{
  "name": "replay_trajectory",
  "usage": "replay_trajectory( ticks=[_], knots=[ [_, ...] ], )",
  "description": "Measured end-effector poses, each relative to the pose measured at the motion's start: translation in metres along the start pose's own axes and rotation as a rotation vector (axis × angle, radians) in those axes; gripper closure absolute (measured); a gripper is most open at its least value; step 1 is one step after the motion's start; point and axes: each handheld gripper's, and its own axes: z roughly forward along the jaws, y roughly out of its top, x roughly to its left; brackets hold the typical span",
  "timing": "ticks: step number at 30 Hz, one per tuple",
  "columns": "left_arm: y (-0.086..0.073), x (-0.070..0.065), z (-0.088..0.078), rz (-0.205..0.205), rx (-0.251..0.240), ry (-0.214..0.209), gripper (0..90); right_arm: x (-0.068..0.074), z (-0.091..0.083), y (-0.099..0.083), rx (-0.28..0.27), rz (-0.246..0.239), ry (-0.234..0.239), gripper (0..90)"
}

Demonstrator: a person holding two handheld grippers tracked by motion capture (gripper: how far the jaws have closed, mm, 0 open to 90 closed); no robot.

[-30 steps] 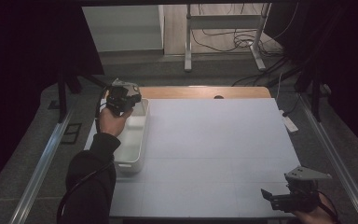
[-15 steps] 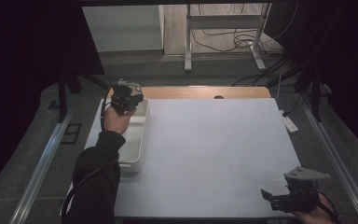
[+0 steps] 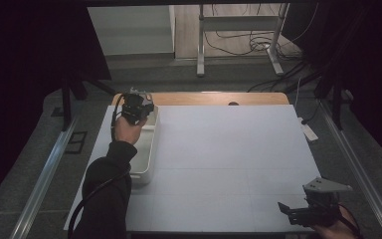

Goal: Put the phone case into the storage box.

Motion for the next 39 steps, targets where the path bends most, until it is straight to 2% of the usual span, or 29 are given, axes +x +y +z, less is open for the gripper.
replay_trajectory(
  ticks=[18, 29, 35, 37, 39],
  knots=[
    [-0.003, 0.0, 0.013, -0.009, 0.051, 0.016, 88.2, 0.001, 0.001, 0.0, 0.004, -0.012, 0.004, 0.0],
    [-0.005, 0.001, 0.02, -0.024, 0.091, 0.005, 87.4, 0.001, 0.001, 0.0, 0.006, -0.013, 0.005, 0.0],
    [-0.004, 0.001, 0.021, -0.03, 0.088, 0.01, 86.0, 0.001, 0.001, 0.0, 0.008, -0.014, 0.005, 0.0],
    [-0.004, 0.001, 0.02, -0.026, 0.074, 0.013, 81.4, 0.001, 0.001, 0.0, 0.008, -0.013, 0.006, 0.0],
    [-0.003, 0.001, 0.019, -0.027, 0.071, 0.011, 80.9, 0.001, 0.001, 0.0, 0.008, -0.013, 0.006, 0.0]
  ],
)
